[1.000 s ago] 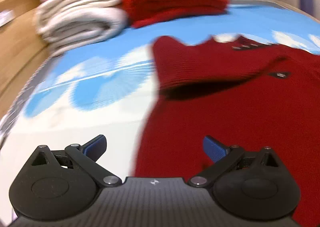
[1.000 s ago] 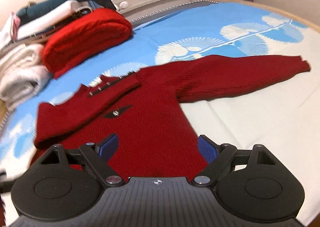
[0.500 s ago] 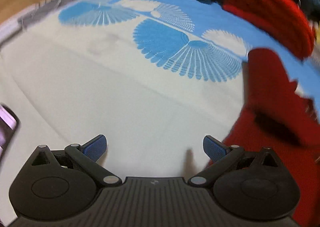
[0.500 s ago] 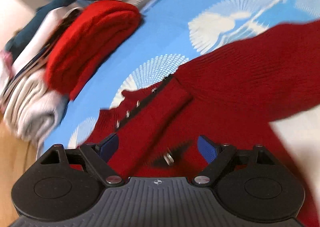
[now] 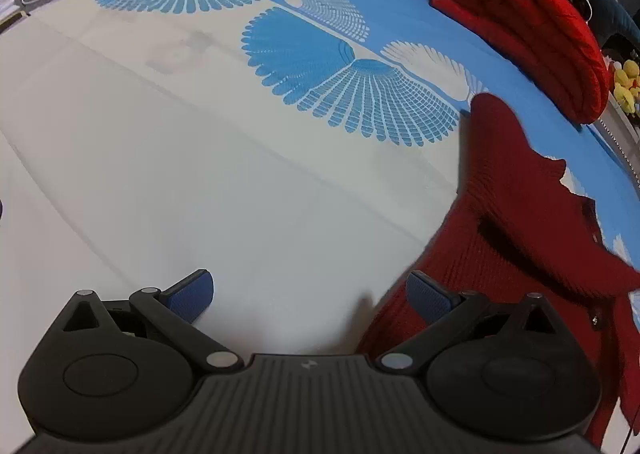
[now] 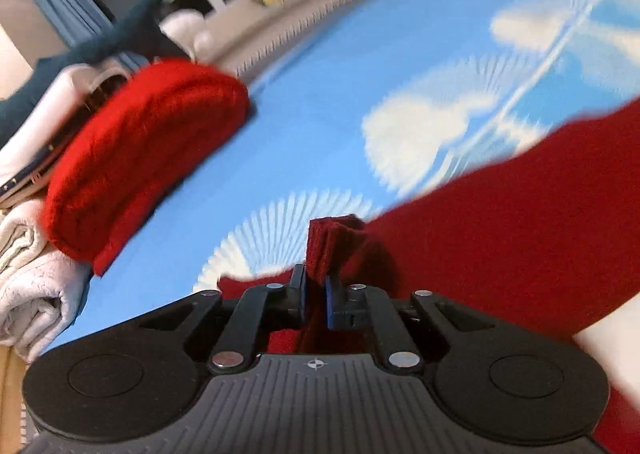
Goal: Fold small clothes
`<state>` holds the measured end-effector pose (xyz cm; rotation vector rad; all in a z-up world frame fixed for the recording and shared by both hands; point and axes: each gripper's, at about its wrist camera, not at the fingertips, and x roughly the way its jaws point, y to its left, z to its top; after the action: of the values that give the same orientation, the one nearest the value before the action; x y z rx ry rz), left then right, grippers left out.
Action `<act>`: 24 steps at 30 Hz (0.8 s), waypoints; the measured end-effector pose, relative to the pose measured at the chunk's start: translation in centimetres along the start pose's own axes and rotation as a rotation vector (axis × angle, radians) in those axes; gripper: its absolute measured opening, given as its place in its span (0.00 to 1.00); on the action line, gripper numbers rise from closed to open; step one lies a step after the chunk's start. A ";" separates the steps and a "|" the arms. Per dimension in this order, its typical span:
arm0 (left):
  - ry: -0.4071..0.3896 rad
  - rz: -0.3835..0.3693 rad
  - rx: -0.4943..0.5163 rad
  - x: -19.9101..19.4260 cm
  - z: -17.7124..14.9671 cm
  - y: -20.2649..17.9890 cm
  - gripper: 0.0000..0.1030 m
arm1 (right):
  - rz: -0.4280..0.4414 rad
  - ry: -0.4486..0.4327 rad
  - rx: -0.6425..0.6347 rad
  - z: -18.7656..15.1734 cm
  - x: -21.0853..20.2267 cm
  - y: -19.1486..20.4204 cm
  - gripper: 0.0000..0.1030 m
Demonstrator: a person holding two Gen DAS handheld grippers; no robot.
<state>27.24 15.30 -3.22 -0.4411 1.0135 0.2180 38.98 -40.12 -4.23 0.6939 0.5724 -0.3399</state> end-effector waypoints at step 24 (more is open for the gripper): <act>0.073 -0.106 0.158 -0.6 -1.6 -2.1 1.00 | -0.074 0.301 -0.005 -5.4 -12.8 -11.6 0.70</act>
<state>26.46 12.72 -2.89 -0.3599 1.0673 0.0270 21.31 -43.45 -5.79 0.7252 0.8865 -0.3044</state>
